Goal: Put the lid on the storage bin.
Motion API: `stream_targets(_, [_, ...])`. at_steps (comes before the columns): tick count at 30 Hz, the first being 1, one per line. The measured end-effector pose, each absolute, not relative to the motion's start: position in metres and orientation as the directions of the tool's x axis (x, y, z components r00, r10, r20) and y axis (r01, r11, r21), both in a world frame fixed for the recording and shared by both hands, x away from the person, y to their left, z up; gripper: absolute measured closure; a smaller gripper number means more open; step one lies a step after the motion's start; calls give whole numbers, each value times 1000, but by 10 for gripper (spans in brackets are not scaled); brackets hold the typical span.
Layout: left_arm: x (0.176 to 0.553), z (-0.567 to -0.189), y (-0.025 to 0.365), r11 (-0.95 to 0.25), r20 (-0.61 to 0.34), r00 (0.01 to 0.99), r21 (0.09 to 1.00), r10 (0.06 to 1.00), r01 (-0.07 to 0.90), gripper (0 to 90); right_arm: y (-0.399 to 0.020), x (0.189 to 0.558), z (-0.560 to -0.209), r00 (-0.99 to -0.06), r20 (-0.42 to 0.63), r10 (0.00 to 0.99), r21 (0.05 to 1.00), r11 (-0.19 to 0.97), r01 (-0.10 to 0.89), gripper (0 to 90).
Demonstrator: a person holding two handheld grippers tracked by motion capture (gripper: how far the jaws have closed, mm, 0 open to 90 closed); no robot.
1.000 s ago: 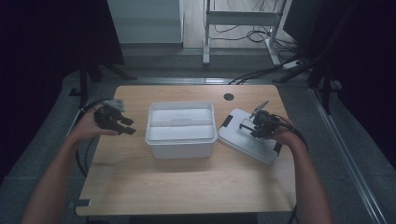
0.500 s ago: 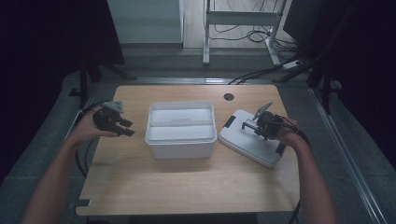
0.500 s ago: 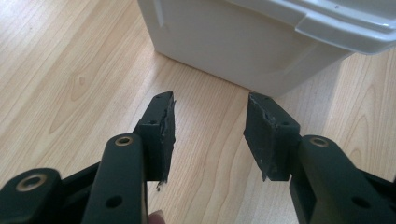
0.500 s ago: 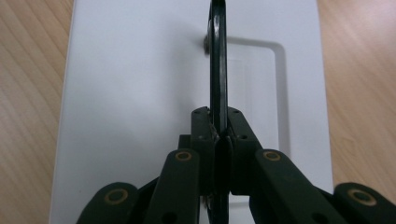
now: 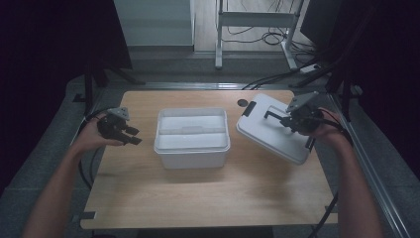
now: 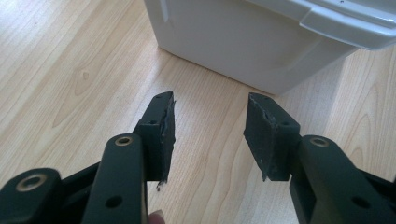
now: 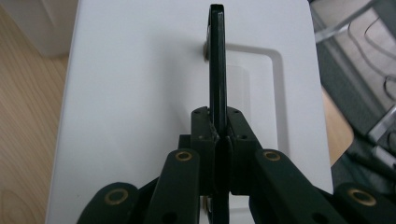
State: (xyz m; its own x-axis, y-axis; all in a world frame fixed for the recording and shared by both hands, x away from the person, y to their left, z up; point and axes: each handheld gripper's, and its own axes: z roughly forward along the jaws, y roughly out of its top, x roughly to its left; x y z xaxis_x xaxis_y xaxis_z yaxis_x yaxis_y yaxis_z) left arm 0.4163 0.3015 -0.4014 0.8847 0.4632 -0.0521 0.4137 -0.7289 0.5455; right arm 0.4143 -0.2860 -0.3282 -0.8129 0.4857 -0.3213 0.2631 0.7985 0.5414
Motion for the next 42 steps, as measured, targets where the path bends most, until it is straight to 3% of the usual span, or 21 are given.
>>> stream_targets(10, [415,-404,303,-730,-60,884,540,464,419,532,-242,413,-290,-864,-333,378,587,800,123,837])
stream_targets(25, [415,-409,303,-735,-65,883,527,466,426,528,-167,429,-294,-919,-308,245,595,804,15,837])
stream_targets(42, [410,-412,298,-737,-68,882,522,466,429,528,-123,439,-296,-944,-297,145,609,790,-70,836])
